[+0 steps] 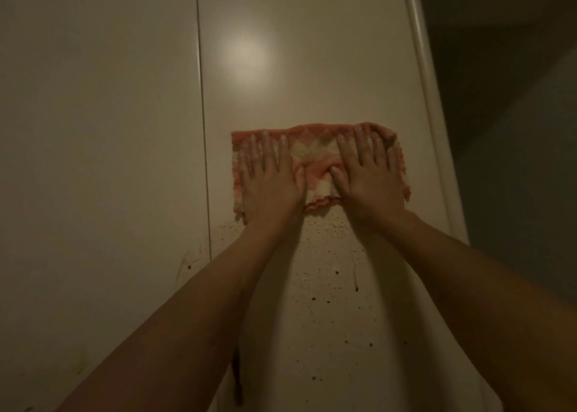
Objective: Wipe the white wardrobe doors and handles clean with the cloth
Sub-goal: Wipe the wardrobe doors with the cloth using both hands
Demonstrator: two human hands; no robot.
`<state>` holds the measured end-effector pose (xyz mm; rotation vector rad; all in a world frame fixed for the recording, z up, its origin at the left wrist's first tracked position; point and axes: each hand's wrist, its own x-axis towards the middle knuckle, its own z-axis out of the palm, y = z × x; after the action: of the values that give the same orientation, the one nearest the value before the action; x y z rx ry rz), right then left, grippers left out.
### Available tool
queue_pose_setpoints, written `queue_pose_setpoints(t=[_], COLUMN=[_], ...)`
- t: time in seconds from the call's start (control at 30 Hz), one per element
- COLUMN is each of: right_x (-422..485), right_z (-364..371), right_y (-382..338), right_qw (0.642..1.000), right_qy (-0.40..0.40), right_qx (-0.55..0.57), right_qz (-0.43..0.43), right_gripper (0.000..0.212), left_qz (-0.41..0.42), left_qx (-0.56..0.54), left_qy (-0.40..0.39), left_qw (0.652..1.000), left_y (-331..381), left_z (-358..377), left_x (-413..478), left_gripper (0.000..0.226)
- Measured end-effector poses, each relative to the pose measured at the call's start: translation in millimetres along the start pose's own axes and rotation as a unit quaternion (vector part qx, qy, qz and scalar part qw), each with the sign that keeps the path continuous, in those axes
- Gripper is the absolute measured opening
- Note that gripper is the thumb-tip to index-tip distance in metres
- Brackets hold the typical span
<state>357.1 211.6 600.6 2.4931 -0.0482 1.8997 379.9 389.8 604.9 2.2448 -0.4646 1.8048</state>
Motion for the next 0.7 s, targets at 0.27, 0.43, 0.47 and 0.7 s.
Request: queue_pose_setpoints(t=[0.27, 0.43, 0.47, 0.7], right_x=[9.9, 16.6, 18.2, 20.1], right_z=[-4.4, -7.0, -7.9, -13.7], right_y=[32.6, 47.9, 51.2, 73.8], right_qw=[1.000, 1.000, 1.000, 1.000], right_qy=[0.006, -0.004, -0.006, -0.020], right_qx=[-0.003, -0.002, -0.002, 0.000], right_qz=[0.006, 0.000, 0.000, -0.014], right_gripper=[0.065, 0.067, 0.067, 0.067], left_qz=[0.006, 0.011, 0.011, 0.020], left_qx=[-0.008, -0.013, -0.015, -0.022], left_qy=[0.009, 0.012, 0.013, 0.016], left_qw=[1.000, 1.000, 1.000, 0.999], left_y=[26.7, 39.0, 41.8, 55.6], left_z=[9.5, 12.7, 13.4, 17.8], left_x=[13.4, 21.6, 23.4, 28.3], left_gripper=[0.067, 0.066, 0.066, 0.066])
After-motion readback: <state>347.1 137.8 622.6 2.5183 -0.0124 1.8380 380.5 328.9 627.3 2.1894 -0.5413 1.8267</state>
